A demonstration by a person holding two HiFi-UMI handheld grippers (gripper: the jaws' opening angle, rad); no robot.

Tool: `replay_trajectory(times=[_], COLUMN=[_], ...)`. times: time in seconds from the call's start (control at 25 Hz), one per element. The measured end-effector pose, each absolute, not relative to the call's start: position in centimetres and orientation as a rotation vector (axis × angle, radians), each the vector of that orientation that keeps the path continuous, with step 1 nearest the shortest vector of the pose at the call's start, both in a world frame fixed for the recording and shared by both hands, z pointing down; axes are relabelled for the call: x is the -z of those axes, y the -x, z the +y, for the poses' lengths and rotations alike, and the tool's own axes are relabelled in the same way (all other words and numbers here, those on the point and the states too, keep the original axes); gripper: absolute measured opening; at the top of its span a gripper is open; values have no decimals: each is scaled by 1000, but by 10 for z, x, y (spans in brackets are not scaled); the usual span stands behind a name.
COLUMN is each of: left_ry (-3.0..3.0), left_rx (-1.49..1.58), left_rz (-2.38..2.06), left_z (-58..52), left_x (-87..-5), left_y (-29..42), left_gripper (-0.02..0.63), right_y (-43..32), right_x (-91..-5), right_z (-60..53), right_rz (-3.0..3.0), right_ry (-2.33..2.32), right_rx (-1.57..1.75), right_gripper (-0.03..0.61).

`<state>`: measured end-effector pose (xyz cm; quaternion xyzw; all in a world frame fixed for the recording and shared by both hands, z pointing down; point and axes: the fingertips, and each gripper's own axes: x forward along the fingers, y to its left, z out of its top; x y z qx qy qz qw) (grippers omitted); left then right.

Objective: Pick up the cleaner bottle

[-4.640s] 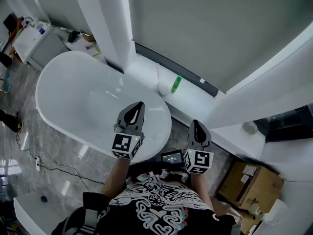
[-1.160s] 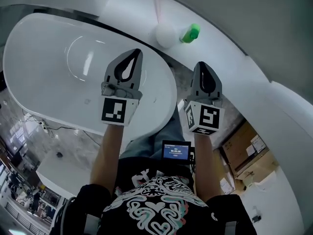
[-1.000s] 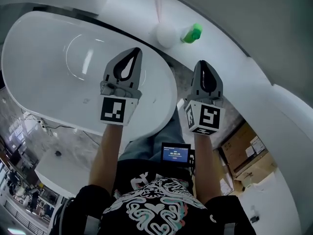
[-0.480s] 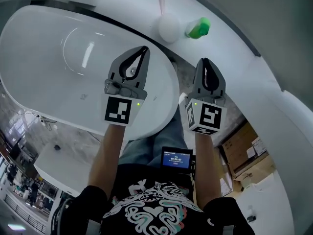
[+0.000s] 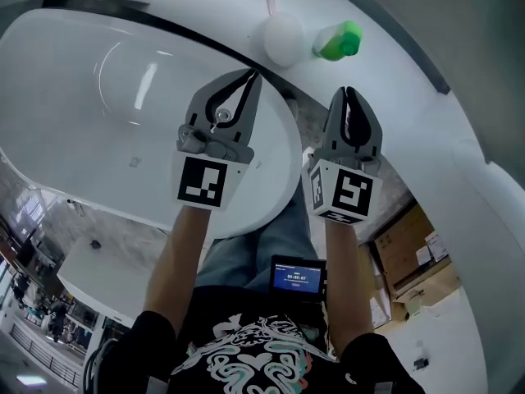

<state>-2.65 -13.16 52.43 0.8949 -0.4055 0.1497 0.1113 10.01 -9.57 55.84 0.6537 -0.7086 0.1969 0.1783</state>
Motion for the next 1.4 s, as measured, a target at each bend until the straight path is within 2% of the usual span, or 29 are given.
replay_trajectory(times=[0.52,0.96,1.24,1.4], left_ry=[-2630,-2578,-2542,-2533], left_rx=[-457,-451,-436,-446], left_rz=[-1172,-1183,-1216,-1228], left_z=[-140,-149,-164,-170], left_x=[-547,-565,-569,-572], left_y=[18,13,13,17], left_gripper=[18,18,18,18], right_y=[-111,-107,-109,-103], right_x=[-574,-618,-628,-634], right_z=[-109,-124,-134,-142], right_rz=[-1973,-1956,-1916,-1898], right_ry=[-1986,-1945,-1993,-1992], right_rx=[-550,-704,-740,-740], right_gripper=[29,31,178,215])
